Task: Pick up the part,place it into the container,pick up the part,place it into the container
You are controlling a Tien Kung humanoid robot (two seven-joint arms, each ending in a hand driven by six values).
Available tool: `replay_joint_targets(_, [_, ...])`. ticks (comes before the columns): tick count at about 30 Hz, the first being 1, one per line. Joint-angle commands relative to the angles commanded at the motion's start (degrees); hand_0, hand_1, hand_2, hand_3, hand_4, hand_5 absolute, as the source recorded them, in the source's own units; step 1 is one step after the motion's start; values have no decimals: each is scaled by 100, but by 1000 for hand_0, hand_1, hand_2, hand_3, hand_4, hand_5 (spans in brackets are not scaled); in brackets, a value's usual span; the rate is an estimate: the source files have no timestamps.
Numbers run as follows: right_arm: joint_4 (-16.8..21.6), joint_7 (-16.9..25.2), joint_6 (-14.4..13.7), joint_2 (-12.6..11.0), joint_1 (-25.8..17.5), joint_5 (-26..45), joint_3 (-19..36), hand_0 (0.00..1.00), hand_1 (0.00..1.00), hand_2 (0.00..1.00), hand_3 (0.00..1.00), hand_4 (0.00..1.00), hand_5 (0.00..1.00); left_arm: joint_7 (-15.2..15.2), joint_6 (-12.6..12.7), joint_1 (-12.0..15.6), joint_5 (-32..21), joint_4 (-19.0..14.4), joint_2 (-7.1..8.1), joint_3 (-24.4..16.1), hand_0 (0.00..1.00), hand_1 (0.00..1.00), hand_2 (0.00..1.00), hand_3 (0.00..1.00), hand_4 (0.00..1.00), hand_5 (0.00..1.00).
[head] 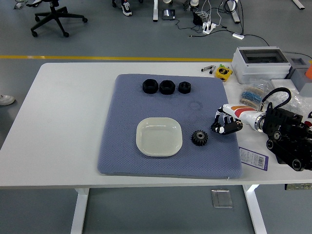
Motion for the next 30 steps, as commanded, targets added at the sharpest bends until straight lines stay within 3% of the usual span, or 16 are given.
replay_joint_targets(16, [145, -16, 60, -101, 32, 33, 96, 137, 137, 246, 349, 667, 453, -30, 8, 6, 3, 0, 16, -4, 877, 884, 908, 626, 558, 679])
replay_joint_targets(25, [550, -44, 113, -11, 156, -83, 365, 137, 137, 246, 348, 672, 447, -40, 15, 22, 10, 0, 34, -30, 875, 883, 906, 623, 556, 679])
replay_joint_targets(30, [1139, -121, 137, 40, 233, -245, 471, 137, 138, 246, 354, 670, 447, -53, 17, 28, -57, 0, 44, 32, 875, 880, 902, 623, 555, 680])
